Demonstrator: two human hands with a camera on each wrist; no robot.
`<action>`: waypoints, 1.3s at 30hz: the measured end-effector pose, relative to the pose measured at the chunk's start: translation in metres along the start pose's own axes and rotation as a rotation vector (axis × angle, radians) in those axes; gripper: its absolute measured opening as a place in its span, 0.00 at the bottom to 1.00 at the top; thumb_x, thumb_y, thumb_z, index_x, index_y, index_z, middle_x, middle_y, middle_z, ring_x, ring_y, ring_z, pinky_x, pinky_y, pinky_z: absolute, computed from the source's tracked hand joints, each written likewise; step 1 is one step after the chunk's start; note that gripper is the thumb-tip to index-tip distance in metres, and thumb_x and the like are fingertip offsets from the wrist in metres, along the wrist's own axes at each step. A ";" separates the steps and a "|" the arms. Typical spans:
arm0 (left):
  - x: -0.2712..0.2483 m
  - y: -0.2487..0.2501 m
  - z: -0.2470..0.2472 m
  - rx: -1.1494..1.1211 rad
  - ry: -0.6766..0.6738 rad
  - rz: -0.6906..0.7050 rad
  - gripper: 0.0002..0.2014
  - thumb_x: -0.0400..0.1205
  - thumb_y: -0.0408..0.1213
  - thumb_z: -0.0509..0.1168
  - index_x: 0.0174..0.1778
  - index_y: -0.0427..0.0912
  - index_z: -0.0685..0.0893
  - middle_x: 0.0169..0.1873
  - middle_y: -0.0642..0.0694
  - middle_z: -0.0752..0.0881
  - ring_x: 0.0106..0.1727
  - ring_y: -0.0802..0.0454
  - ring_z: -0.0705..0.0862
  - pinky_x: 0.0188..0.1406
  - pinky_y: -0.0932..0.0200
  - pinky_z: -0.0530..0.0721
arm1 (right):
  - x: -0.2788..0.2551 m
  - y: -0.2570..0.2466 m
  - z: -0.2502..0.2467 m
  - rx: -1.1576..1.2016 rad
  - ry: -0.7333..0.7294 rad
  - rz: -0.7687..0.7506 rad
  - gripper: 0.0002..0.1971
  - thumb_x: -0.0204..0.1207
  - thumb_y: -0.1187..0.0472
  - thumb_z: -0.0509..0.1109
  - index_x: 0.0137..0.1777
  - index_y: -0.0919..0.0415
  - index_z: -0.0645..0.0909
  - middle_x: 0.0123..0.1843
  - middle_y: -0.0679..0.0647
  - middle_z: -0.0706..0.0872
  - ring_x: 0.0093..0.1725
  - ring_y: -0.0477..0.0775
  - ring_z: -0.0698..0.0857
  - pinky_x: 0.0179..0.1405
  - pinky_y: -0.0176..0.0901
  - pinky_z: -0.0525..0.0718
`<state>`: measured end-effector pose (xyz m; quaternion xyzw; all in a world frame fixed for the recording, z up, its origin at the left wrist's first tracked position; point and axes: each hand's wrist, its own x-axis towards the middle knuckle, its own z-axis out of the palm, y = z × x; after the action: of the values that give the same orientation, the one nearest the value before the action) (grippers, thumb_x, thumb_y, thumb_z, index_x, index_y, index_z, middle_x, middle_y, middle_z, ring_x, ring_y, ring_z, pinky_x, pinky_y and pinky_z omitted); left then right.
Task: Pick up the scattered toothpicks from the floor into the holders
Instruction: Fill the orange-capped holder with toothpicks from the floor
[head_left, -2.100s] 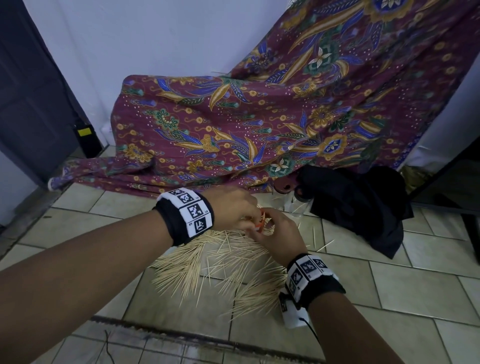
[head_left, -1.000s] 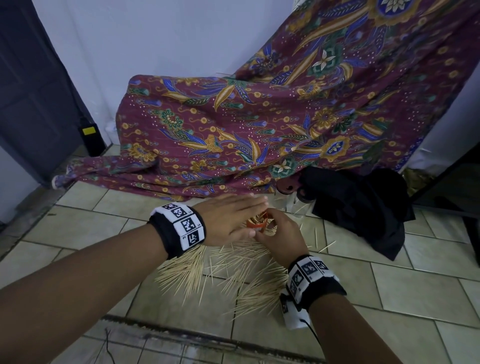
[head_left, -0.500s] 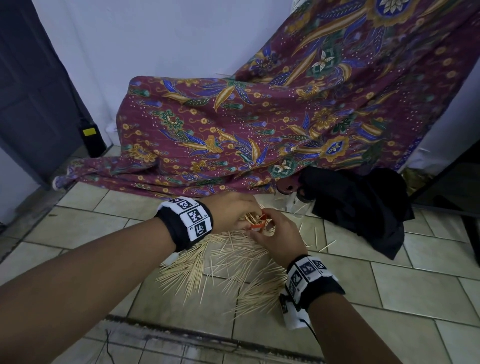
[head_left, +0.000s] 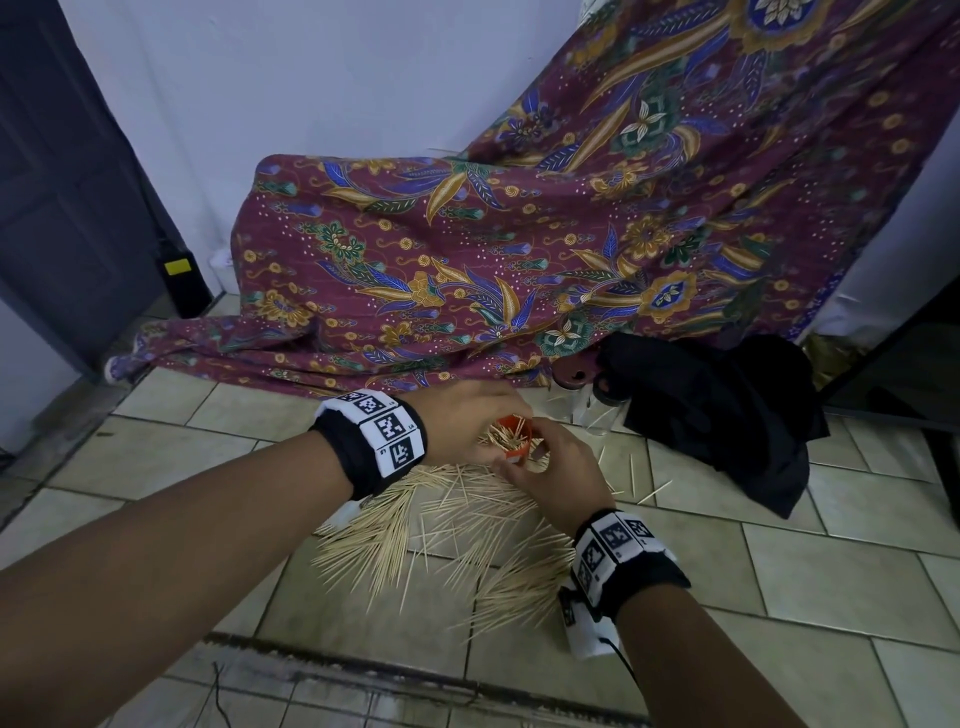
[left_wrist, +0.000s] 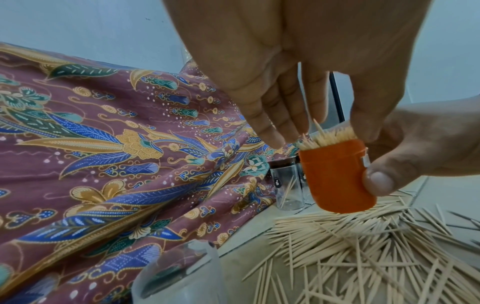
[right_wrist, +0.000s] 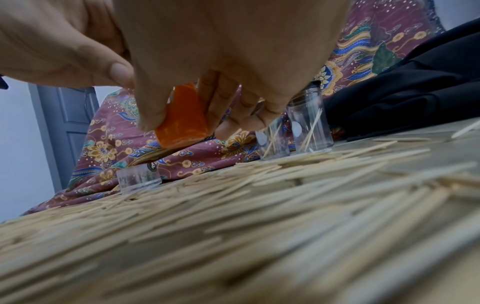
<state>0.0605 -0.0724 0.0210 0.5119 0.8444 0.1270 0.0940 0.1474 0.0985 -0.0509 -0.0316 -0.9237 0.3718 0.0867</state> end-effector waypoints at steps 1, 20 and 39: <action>0.001 0.002 -0.001 0.019 -0.005 0.005 0.29 0.78 0.46 0.72 0.76 0.47 0.74 0.70 0.49 0.77 0.68 0.50 0.77 0.67 0.48 0.78 | 0.000 0.000 0.000 -0.009 0.002 -0.002 0.23 0.67 0.47 0.81 0.60 0.52 0.82 0.45 0.41 0.81 0.43 0.45 0.79 0.41 0.38 0.74; 0.007 0.002 -0.005 0.134 -0.038 -0.033 0.27 0.79 0.53 0.69 0.74 0.49 0.75 0.66 0.50 0.76 0.67 0.53 0.73 0.64 0.58 0.72 | 0.003 0.003 0.001 -0.001 -0.009 -0.002 0.25 0.68 0.46 0.80 0.63 0.50 0.81 0.52 0.42 0.85 0.45 0.41 0.79 0.42 0.33 0.74; -0.029 -0.023 0.000 0.106 -0.048 -0.171 0.25 0.84 0.52 0.61 0.78 0.56 0.67 0.74 0.54 0.70 0.69 0.51 0.75 0.63 0.53 0.77 | 0.007 0.002 -0.001 0.021 -0.030 0.002 0.26 0.67 0.50 0.82 0.65 0.51 0.81 0.56 0.43 0.84 0.50 0.41 0.78 0.50 0.36 0.74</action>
<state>0.0544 -0.1082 0.0151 0.4453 0.8879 0.0612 0.0976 0.1410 0.1015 -0.0512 -0.0261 -0.9210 0.3818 0.0727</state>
